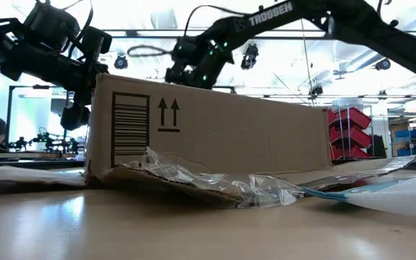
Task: Unpack boxes
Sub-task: Break down the box using the red cutter
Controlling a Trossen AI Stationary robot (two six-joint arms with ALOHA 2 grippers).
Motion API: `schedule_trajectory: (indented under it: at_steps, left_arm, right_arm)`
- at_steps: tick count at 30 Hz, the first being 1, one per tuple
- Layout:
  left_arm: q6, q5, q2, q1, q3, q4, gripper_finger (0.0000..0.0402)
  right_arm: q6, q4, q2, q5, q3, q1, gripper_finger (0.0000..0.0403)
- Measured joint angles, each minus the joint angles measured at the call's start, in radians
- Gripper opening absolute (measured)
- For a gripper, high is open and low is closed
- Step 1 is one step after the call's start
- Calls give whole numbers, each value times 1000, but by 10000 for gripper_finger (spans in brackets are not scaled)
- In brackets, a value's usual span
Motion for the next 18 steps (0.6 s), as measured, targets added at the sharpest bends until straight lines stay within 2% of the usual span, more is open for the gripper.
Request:
schedule_trajectory:
  at_steps: [4, 7, 10, 15, 18]
  left_arm:
    - [-4, 1, 0, 0, 0, 0, 28]
    - [-7, 1, 0, 0, 0, -2, 28]
    - [-9, 1, 0, 0, 0, -3, 28]
    - [-16, -8, 0, 0, 0, -1, 28]
    - [-20, -11, 0, 0, 1, 0, 28]
  right_arm:
    - [2, -6, 20, 13, 0, 0, 238]
    - [3, -13, 25, 29, -3, 0, 213]
    - [17, -16, 25, 36, -3, 0, 160]
    - [42, -17, 24, 45, -2, -4, 25]
    - [79, -24, 24, 48, -2, -5, 12]
